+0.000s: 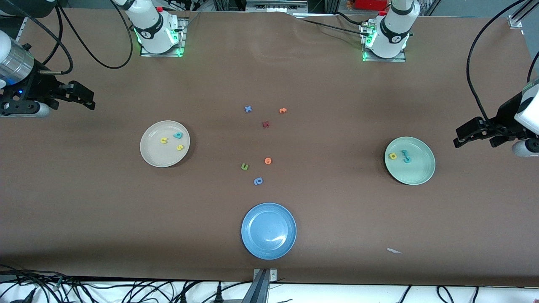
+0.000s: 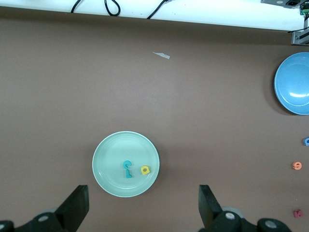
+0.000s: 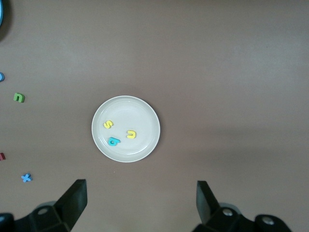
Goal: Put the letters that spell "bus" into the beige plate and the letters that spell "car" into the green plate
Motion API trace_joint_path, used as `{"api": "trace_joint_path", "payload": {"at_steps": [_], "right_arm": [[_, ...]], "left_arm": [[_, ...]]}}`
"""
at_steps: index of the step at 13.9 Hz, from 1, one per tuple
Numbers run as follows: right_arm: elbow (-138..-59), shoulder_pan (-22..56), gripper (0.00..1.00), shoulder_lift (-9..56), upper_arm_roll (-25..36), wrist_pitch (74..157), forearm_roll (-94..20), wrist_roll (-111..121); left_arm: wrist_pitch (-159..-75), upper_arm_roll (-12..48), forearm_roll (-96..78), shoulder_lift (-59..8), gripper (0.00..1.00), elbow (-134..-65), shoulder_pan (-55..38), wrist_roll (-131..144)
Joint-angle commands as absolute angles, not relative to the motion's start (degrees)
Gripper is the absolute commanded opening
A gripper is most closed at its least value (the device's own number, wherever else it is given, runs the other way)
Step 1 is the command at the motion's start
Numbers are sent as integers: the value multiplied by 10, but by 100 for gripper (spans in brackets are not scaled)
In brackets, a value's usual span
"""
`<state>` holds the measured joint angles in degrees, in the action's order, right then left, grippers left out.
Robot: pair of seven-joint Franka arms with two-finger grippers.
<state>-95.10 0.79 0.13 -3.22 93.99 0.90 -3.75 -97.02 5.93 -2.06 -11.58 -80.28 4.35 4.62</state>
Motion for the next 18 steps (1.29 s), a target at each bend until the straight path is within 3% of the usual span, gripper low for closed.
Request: {"api": "trace_joint_path", "payload": {"at_steps": [1,18], "right_arm": [[-936,-1,100,6,-40,930,2,-39],[-936,-1,100,6,-40,929,2,-29]], "left_arm": [[-958,59,-37,-111,100,-795,44,33],[-958,60,-36,-111,100,-795,41,33]]}}
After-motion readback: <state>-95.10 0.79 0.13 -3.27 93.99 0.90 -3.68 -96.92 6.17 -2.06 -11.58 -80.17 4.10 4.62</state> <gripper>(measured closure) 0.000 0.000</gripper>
